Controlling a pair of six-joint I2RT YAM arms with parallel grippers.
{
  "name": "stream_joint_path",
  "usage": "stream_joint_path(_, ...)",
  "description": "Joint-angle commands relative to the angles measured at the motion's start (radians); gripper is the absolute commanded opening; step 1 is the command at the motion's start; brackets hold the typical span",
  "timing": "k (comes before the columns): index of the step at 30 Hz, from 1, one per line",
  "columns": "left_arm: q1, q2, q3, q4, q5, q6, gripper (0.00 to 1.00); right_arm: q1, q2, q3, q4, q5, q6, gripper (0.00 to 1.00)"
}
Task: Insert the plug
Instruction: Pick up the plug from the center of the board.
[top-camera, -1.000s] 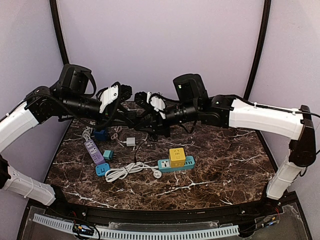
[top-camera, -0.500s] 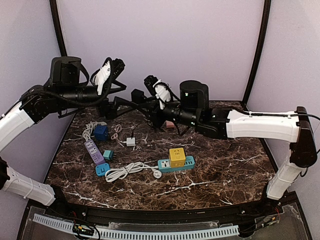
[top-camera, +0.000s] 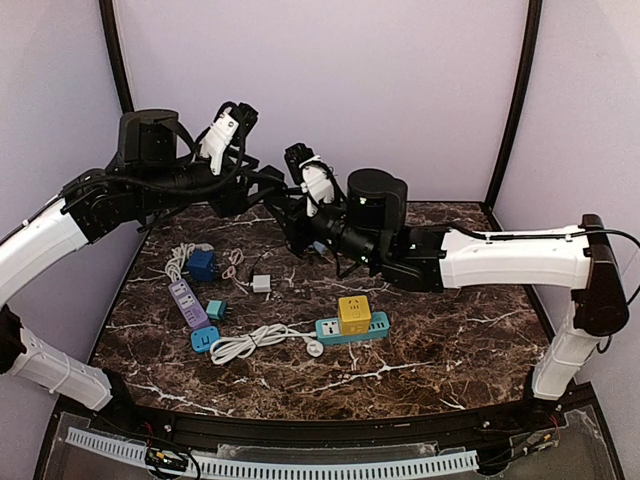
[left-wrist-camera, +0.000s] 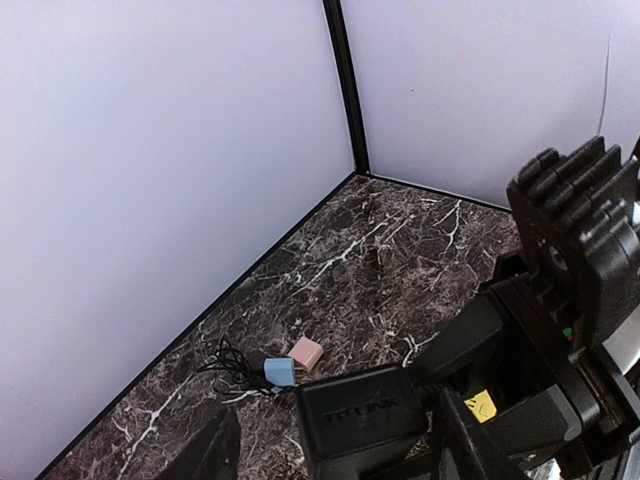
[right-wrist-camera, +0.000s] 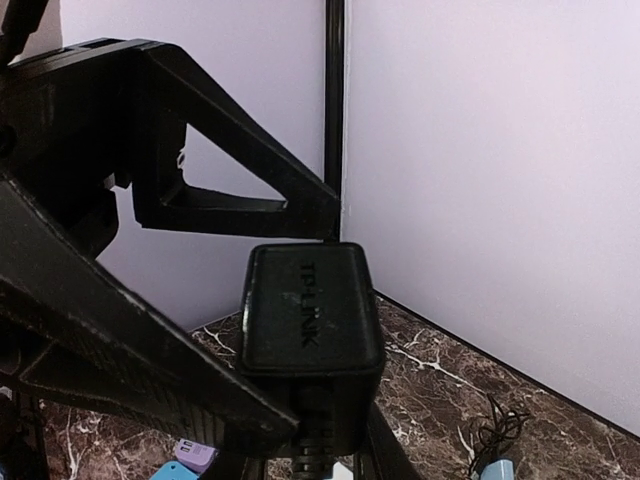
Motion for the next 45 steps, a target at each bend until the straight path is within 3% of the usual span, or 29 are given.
stream_joint_path(1, -0.003, 0.003, -0.008, 0.035, 0.023, -0.017, 0.51, 0.007, 0.009, 0.037, 0.072, 0.015, 0.013, 0.00)
stream_joint_path(3, -0.002, 0.005, -0.009, 0.029, 0.052, -0.019, 0.44, 0.008, 0.011, 0.041, 0.075, 0.011, 0.015, 0.00)
stream_joint_path(6, -0.003, 0.009, -0.009, 0.021, 0.064, -0.012, 0.43, 0.008, 0.007, 0.041, 0.087, 0.011, 0.018, 0.00)
stream_joint_path(12, -0.003, 0.010, -0.029, 0.015, 0.071, -0.006, 0.56, 0.008, 0.002, 0.050, 0.094, 0.006, 0.023, 0.00)
stream_joint_path(14, -0.003, 0.008, -0.035, 0.024, 0.068, -0.011, 0.49, 0.008, -0.002, 0.046, 0.099, 0.002, 0.024, 0.00)
stream_joint_path(21, -0.002, 0.012, -0.014, 0.037, 0.090, -0.001, 0.03, 0.007, -0.014, 0.035, 0.090, -0.017, 0.025, 0.00)
stream_joint_path(28, -0.003, 0.000, -0.031, 0.050, 0.078, 0.032, 0.01, 0.009, -0.023, 0.035, 0.067, -0.042, -0.008, 0.00)
stream_joint_path(29, -0.003, 0.000, -0.032, 0.050, 0.081, 0.036, 0.00, 0.008, -0.024, 0.039, 0.050, -0.059, -0.021, 0.02)
stream_joint_path(30, -0.003, -0.006, -0.034, 0.049, 0.090, 0.051, 0.01, 0.007, -0.025, 0.045, 0.025, -0.079, -0.041, 0.19)
stream_joint_path(31, -0.003, -0.008, -0.039, 0.049, 0.097, 0.062, 0.01, 0.007, -0.030, 0.051, -0.008, -0.102, -0.072, 0.42)
stream_joint_path(33, -0.003, -0.023, -0.050, 0.042, 0.136, 0.118, 0.01, 0.004, -0.058, 0.052, -0.095, -0.168, -0.136, 0.75)
stream_joint_path(35, -0.003, -0.059, -0.077, 0.035, 0.213, 0.200, 0.01, -0.004, -0.109, 0.057, -0.247, -0.276, -0.217, 0.95)
stream_joint_path(41, -0.002, -0.141, -0.097, -0.126, 0.562, 0.383, 0.01, -0.046, -0.386, -0.034, -0.602, -0.753, -0.403, 0.99)
stream_joint_path(45, -0.003, -0.139, -0.093, -0.194, 0.716, 0.444, 0.01, -0.063, -0.426, -0.017, -0.721, -0.802, -0.496, 0.99)
